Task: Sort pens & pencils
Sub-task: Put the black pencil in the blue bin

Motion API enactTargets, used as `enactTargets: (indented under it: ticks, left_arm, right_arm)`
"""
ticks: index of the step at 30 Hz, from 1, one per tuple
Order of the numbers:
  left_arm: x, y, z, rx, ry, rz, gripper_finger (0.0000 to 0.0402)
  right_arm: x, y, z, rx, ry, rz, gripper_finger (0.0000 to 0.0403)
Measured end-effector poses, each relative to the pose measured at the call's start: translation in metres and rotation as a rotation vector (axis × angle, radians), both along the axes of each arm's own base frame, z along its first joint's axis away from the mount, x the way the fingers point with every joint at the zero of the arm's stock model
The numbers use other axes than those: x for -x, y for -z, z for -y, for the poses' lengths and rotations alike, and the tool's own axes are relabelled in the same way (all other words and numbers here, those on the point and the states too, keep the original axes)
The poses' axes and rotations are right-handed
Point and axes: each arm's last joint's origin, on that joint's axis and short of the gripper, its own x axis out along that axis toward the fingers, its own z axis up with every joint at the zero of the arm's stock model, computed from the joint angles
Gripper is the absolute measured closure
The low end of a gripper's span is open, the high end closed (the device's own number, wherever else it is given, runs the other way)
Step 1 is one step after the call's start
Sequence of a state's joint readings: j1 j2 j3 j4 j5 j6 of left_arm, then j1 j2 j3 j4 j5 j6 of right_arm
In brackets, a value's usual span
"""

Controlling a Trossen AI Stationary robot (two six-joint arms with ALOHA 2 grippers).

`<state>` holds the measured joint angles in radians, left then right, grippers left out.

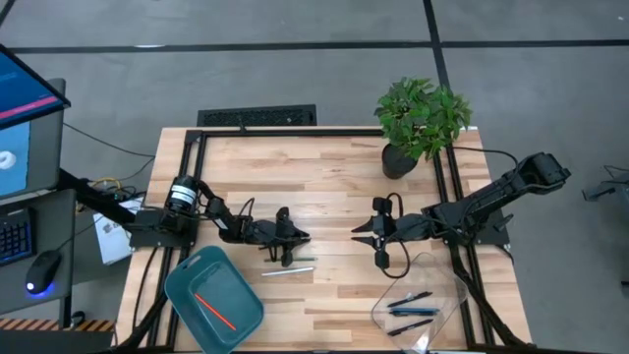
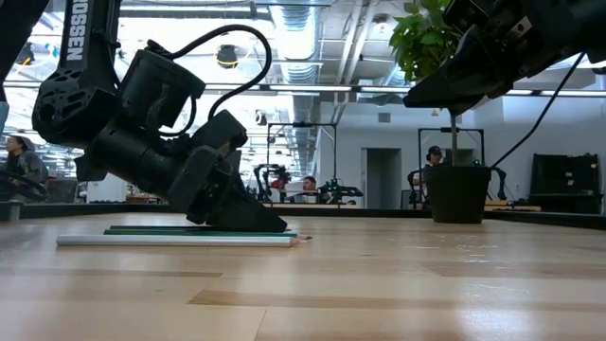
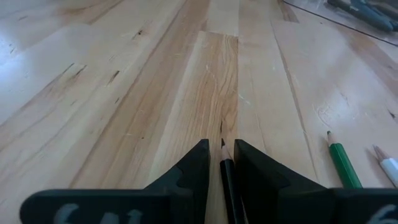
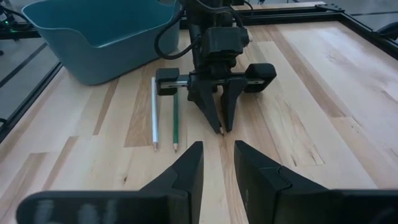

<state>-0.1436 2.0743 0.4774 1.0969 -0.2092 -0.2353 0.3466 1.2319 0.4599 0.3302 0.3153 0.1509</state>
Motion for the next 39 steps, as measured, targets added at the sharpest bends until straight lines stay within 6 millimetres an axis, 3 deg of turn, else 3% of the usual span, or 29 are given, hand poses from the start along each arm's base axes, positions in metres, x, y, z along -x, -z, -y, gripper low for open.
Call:
enactTargets:
  ticks: [10,20,39]
  left_arm:
    - [0.0002,-0.0001,0.0015,0.005,0.003,0.001,0.0333]
    - [0.0004,-0.0003,0.002,0.006,0.01,0.004,0.0391]
    - [0.0005,-0.0003,0.0023,0.002,0.019,0.004,0.0394]
  right_arm:
    - [0.0,0.0,0.0,0.0,0.0,0.0,0.029]
    - [0.0,0.0,0.0,0.0,0.0,0.0,0.029]
    - [0.0,0.0,0.0,0.0,0.0,0.0,0.029]
